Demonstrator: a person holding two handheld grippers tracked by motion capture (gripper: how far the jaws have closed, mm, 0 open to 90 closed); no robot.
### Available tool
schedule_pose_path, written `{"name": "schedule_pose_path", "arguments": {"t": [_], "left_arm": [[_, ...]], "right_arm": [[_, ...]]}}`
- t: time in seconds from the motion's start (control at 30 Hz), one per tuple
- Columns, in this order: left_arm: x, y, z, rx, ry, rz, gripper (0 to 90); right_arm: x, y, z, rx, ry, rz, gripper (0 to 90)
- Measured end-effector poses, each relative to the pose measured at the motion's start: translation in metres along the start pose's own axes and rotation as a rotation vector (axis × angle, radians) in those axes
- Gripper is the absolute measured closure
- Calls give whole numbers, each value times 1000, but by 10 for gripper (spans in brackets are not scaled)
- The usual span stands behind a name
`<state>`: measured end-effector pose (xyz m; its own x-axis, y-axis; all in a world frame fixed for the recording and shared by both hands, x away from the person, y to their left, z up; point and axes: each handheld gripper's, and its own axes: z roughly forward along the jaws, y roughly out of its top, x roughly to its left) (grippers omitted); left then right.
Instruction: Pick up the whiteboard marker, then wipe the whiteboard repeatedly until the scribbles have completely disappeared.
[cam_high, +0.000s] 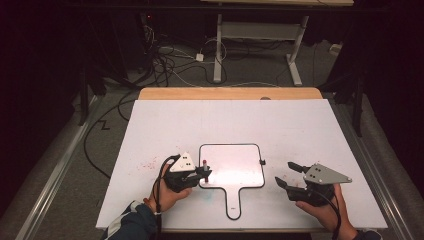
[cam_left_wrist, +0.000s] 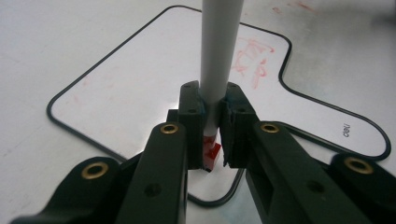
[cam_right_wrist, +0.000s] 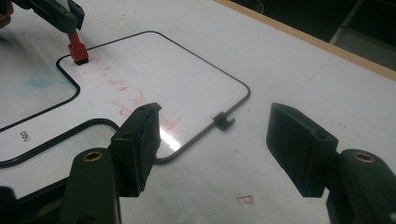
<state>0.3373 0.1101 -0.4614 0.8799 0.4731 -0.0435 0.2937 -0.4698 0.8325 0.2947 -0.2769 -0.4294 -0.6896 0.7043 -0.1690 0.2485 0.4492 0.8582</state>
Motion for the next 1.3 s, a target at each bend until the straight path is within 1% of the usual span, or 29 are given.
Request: {"name": "schedule_pose_path", "arguments": {"t": [0.07, 0.13, 0.27, 0.3, 0.33, 0.4, 0.53, 0.67, 0.77, 0.83, 0.9, 1.03, 1.13, 1.2, 1.3], "left_arm": [[-3, 3, 4, 7, 0, 26, 786], [-5, 7, 10, 4, -16, 40, 786], [-8, 18, 25, 5, -36, 72, 786], [-9, 21, 28, 5, -41, 74, 786], [-9, 24, 33, -7, -71, 90, 786], [-12, 28, 39, 4, -69, 90, 786], [-17, 40, 54, 12, -81, 112, 786], [-23, 52, 72, 8, -115, 132, 786], [-29, 61, 87, -1, -140, 132, 786], [-33, 66, 96, -6, -151, 144, 786], [-36, 70, 102, -10, -159, 147, 786], [-39, 74, 107, -4, -158, 152, 786], [-38, 73, 108, -14, -161, 138, 786], [-38, 72, 107, -11, -159, 138, 786], [-37, 69, 100, -3, -158, 153, 786]], "right_arm": [[1, 0, 0, 1, -2, 1, 352], [1, 0, 0, 1, 5, 7, 352], [1, 0, 2, 7, 9, -11, 349], [1, 0, 2, 6, 9, -12, 349], [1, 0, 3, 6, 5, -13, 349], [1, 0, 4, 12, 9, -16, 344], [2, -3, 3, 18, 6, -20, 342], [-1, -7, 1, 26, -10, -21, 341], [-2, -7, -1, 17, -22, -2, 341], [-2, -8, -2, 19, -22, -5, 341], [-2, -8, -1, 22, -18, -12, 341], [-3, -10, -1, 27, -14, -12, 341], [-3, -10, 0, 26, -14, -14, 339], [-3, -9, 0, 26, -10, -15, 339], [-2, -8, 0, 22, -8, -18, 339]]}}
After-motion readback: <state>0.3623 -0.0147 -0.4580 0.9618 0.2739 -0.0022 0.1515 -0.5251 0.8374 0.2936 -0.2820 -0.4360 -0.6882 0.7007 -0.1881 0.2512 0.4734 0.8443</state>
